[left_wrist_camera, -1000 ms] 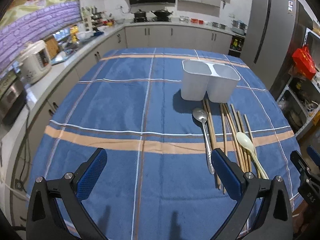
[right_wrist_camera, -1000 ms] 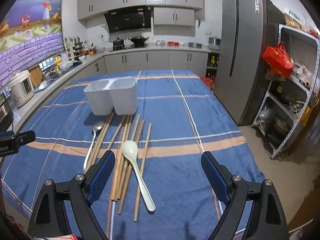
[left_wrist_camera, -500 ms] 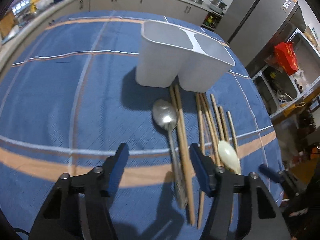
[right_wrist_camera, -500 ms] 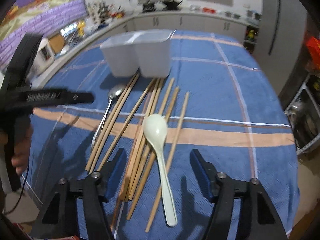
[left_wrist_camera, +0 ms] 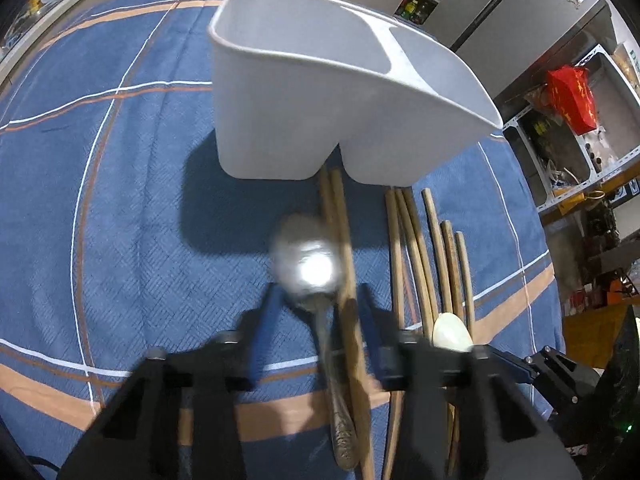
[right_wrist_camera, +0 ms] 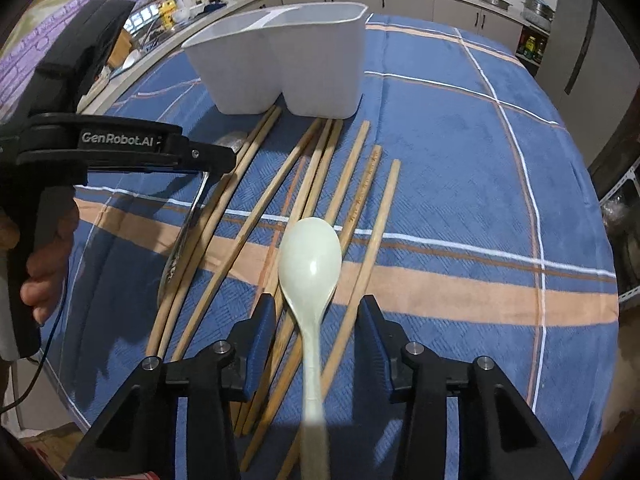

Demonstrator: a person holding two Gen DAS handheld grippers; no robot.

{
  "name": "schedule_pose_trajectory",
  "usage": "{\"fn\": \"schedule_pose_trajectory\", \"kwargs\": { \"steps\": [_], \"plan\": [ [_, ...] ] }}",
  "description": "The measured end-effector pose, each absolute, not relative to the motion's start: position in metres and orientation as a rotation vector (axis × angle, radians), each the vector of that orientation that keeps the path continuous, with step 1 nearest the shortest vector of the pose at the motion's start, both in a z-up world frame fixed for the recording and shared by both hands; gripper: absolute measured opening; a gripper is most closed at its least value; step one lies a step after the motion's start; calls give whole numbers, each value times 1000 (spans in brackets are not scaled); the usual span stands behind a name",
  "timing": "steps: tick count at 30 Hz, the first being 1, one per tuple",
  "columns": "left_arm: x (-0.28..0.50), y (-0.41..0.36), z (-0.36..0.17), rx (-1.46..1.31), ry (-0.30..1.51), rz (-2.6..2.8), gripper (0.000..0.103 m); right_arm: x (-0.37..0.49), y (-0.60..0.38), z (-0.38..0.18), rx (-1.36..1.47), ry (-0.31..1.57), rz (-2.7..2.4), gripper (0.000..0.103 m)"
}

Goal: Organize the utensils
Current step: 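Lower the left gripper to the silver spoon while the right gripper lowers to the green spoon, then close the left gripper on the silver spoon while the right gripper closes on the green spoon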

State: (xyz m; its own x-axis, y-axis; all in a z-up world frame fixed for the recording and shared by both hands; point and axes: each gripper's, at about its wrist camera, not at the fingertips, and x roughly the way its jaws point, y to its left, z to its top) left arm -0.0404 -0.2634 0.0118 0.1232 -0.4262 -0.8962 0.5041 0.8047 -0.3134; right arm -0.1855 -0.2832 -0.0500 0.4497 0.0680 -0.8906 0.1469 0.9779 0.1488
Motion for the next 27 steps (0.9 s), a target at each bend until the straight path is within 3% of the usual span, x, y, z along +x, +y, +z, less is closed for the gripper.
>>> {"fn": "schedule_pose_trajectory", "kwargs": {
  "steps": [1,2,3,5,13,17,25,27],
  "plan": [
    [-41,-264,12,64,1286,-692,24,-183,-282,-50,211,1109,-44,46],
    [-41,-264,11,50,1294,-702,7,-181,-281,-50,206,1112,-43,46],
    [-42,-265,12,40,1302,-708,6,-178,-280,-49,200,1115,-43,43],
    [-42,-263,13,27,1298,-698,5,-177,-280,-46,207,1117,-33,31],
    [-52,-245,26,0,1254,-708,5,-188,-284,-36,274,1090,-16,28],
    [-60,-227,40,-17,1217,-717,2,-200,-292,-26,343,1049,-19,15],
    [-91,-201,68,-3,1085,-708,0,-227,-294,-19,405,979,-34,9],
    [-94,-196,74,-3,1067,-709,0,-233,-296,-16,418,963,-38,0]
  ]
}}
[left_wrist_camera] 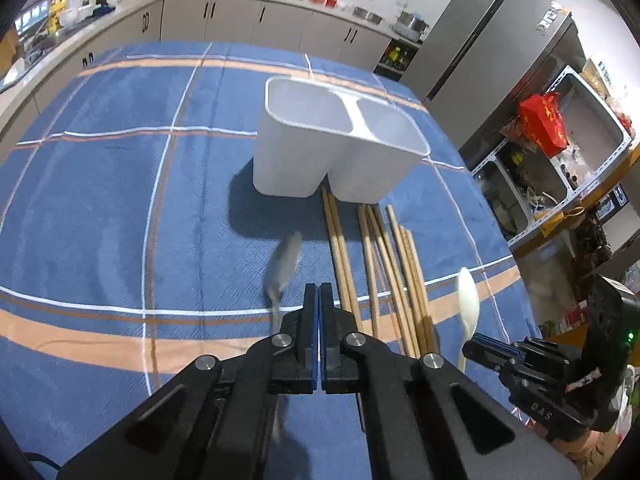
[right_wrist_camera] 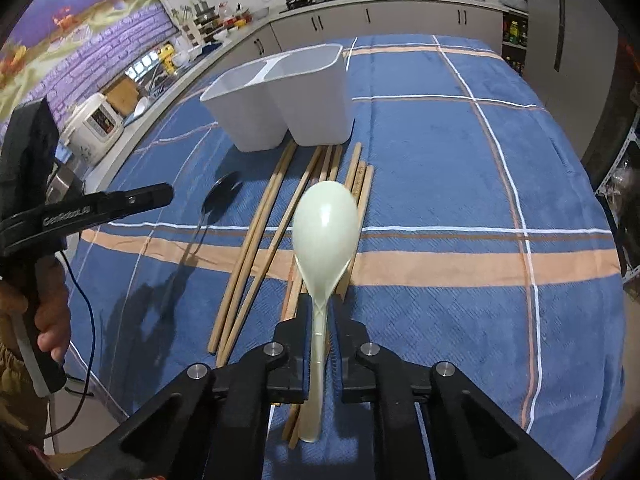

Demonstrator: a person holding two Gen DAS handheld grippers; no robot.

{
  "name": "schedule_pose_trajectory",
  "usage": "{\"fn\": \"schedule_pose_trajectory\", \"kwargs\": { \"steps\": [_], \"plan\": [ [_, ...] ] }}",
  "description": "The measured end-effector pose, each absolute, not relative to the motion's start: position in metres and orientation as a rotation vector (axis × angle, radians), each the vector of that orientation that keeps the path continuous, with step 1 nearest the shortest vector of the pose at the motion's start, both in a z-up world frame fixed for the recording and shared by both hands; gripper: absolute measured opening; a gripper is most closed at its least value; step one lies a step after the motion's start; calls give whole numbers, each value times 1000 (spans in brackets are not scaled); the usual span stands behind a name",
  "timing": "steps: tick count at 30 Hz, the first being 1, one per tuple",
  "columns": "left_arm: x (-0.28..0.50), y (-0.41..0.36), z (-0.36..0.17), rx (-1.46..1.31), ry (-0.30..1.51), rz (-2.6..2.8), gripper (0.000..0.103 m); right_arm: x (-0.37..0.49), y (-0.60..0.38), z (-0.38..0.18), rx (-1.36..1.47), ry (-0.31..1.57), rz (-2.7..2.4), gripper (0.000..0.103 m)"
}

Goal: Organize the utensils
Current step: 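Close the left gripper on the silver spoon while the right gripper closes on the green spoon, then lift the silver spoon with the left gripper while the right gripper lifts the green spoon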

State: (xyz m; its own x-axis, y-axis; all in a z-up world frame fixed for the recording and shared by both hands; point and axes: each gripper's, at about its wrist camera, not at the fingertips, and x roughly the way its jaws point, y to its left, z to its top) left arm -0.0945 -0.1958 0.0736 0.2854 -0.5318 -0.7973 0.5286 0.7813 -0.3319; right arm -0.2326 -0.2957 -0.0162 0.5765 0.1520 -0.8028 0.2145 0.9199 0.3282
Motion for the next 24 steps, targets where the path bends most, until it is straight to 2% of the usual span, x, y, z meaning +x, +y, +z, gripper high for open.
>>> {"fn": "schedule_pose_trajectory", "kwargs": {
  "steps": [5,7,8,9,10,11,12,17,18,20,22,24],
  "plan": [
    [-94,-194,66,45,1082,-647,1,-239,-293,-17,390,971,-38,0],
    [-89,-192,55,57,1097,-624,17,-240,-293,-21,379,983,-50,1],
    [-87,-193,50,63,1104,-613,36,-241,-295,-23,393,983,-48,2],
    [-84,-194,46,63,1101,-605,47,-241,-297,-26,418,989,-42,11],
    [-82,-195,42,63,1096,-602,48,-241,-300,-29,432,995,-44,21],
    [-78,-199,38,70,1099,-599,48,-240,-302,-31,440,1001,-54,45],
    [-73,-205,31,88,1115,-593,48,-238,-303,-34,439,1002,-64,54],
    [-64,-237,12,228,1129,-607,48,-222,-303,-48,414,1059,-83,52],
    [-66,-246,12,286,1102,-613,48,-217,-303,-50,404,1075,-86,43],
    [-67,-261,11,366,1098,-631,48,-208,-306,-49,384,1090,-106,36],
    [-67,-272,10,423,1093,-636,39,-199,-311,-48,395,1106,-120,30],
    [-68,-280,11,441,1104,-660,37,-193,-316,-47,426,1109,-107,24]
  ]
}}
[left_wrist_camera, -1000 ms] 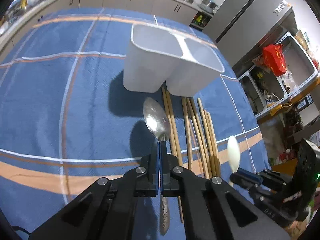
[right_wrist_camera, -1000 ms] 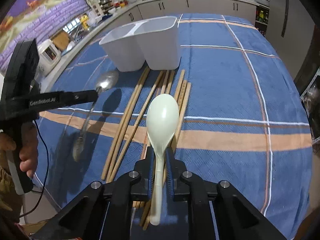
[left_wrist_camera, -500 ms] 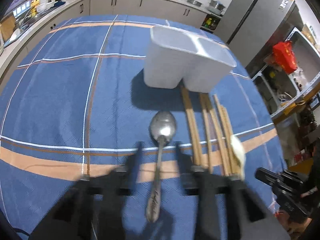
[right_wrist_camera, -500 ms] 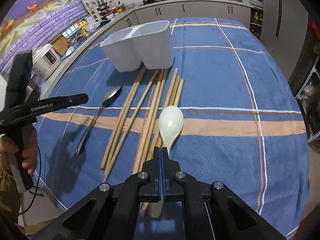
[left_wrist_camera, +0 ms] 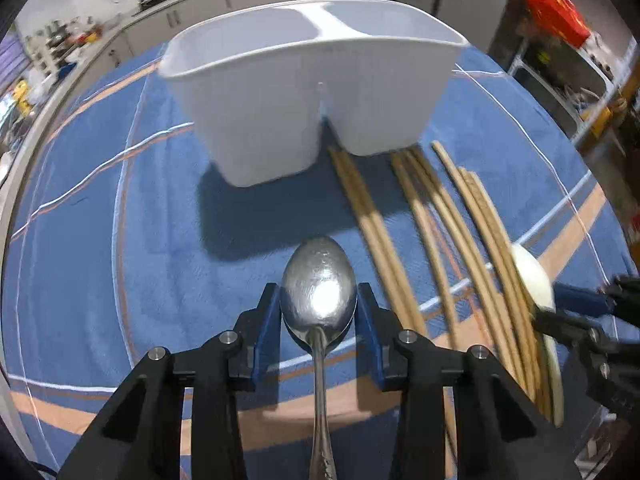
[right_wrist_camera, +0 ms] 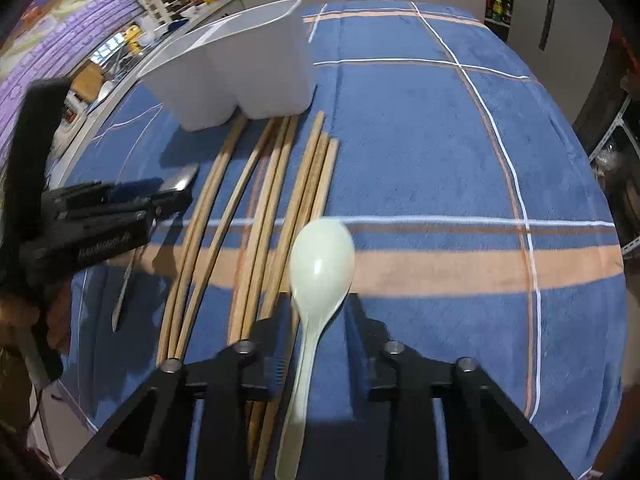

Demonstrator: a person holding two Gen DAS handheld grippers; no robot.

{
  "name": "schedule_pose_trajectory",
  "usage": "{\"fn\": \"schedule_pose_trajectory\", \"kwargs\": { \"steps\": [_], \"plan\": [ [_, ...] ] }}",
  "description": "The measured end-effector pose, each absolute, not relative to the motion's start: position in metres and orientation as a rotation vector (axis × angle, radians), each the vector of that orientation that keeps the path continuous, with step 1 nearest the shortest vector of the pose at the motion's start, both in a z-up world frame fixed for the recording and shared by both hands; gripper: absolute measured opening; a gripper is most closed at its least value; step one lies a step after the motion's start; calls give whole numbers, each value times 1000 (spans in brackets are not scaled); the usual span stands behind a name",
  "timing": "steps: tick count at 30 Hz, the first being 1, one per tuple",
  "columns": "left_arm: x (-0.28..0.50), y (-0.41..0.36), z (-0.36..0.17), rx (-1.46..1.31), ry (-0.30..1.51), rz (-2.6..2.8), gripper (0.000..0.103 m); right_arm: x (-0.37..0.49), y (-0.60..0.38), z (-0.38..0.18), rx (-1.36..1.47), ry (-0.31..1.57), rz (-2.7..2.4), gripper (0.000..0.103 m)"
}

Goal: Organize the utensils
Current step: 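Lift the silver spoon with the left gripper while the right gripper lifts the green spoon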

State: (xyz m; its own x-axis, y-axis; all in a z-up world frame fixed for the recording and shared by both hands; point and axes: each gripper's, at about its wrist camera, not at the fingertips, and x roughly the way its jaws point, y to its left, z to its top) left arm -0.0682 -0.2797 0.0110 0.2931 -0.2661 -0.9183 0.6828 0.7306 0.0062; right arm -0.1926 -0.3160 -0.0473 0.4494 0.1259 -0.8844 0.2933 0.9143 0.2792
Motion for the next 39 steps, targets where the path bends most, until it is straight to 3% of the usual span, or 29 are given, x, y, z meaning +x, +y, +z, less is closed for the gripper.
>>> {"fn": "schedule_pose_trajectory", "kwargs": {
  "steps": [3,17,18,24,29,31,33,39],
  "plan": [
    [-71,-278,15,404,1100,-685,36,-195,-321,-48,463,1103,-100,13],
    [-98,-208,65,109,1035,-756,36,-258,-337,-30,572,932,-156,8],
    [-103,-204,71,94,1017,-758,36,-259,-336,-22,571,912,-154,0],
    [-117,-186,108,52,918,-751,36,-279,-335,12,559,811,-148,0],
    [-122,-180,117,54,891,-734,36,-266,-332,6,505,859,-145,1],
    [-121,-179,112,60,900,-725,36,-259,-334,-7,481,907,-174,7],
    [-119,-179,105,55,919,-721,36,-251,-338,-23,480,949,-188,46],
    [-118,-178,88,43,952,-729,37,-222,-351,-50,491,978,-248,44]
  ]
}}
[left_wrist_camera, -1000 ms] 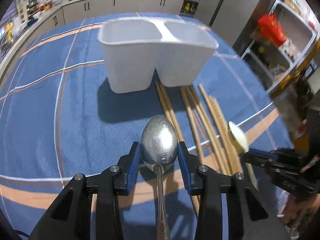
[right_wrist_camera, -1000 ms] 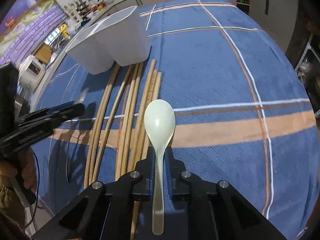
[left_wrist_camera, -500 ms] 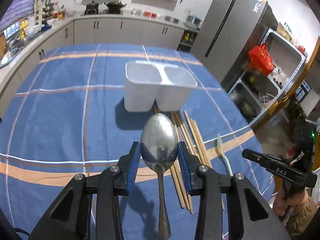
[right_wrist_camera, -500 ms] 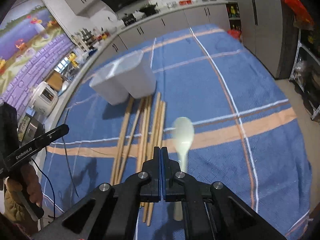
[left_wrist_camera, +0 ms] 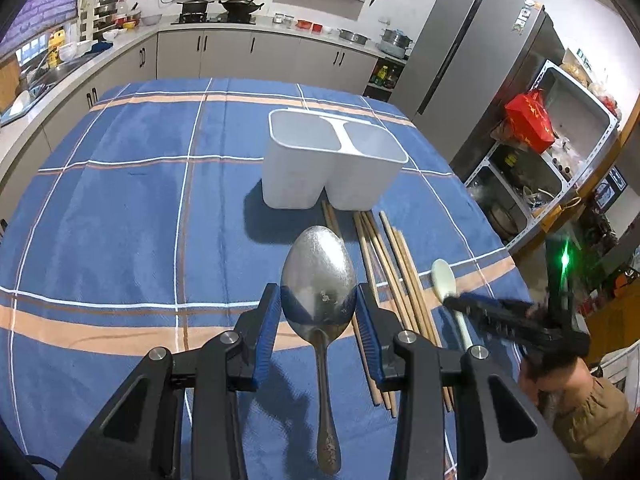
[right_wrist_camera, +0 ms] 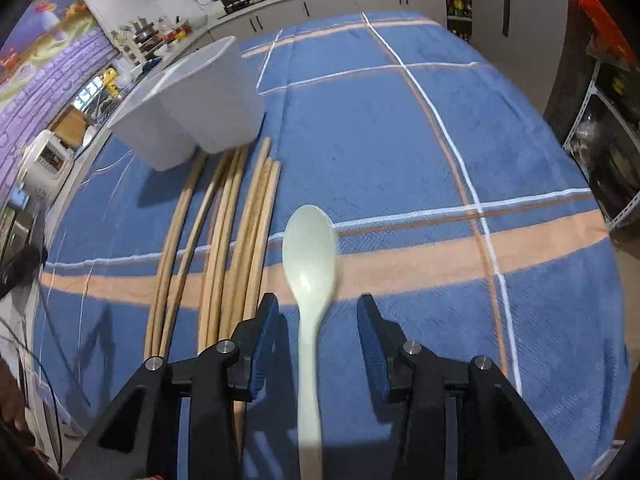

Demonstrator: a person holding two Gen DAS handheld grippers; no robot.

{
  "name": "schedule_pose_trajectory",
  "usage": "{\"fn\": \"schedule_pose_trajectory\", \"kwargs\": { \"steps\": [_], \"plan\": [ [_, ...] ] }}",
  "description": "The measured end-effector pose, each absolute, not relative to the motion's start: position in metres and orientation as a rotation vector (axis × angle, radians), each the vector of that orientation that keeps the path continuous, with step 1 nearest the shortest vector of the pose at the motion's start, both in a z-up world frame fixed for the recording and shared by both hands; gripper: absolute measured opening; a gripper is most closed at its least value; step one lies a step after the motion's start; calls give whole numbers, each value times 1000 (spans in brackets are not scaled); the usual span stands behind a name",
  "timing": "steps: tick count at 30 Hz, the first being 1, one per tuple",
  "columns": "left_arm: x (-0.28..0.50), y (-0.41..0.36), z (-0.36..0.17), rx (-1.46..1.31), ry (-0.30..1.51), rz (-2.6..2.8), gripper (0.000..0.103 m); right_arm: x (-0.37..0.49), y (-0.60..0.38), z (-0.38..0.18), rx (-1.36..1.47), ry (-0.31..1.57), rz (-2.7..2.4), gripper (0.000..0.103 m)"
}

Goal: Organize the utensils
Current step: 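Lift the silver spoon with the left gripper while the right gripper lifts the green spoon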

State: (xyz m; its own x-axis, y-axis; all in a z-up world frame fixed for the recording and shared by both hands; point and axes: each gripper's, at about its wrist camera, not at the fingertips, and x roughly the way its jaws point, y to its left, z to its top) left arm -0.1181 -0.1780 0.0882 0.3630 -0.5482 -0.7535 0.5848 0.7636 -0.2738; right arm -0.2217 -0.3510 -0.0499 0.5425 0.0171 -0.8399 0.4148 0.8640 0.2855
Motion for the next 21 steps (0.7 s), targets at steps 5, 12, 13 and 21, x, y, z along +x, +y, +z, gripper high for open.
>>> {"fn": "schedule_pose_trajectory", "kwargs": {
  "steps": [5,12,13,21],
  "plan": [
    [-118,-177,85,32,960,-741,37,-203,-352,-55,516,978,-212,10],
    [-117,-171,94,18,931,-744,37,-216,-345,-47,532,948,-203,2],
    [-118,-170,96,14,923,-743,37,-220,-343,-45,539,937,-207,2],
    [-103,-166,145,-40,803,-747,37,-237,-348,30,578,743,-200,2]
  ]
}}
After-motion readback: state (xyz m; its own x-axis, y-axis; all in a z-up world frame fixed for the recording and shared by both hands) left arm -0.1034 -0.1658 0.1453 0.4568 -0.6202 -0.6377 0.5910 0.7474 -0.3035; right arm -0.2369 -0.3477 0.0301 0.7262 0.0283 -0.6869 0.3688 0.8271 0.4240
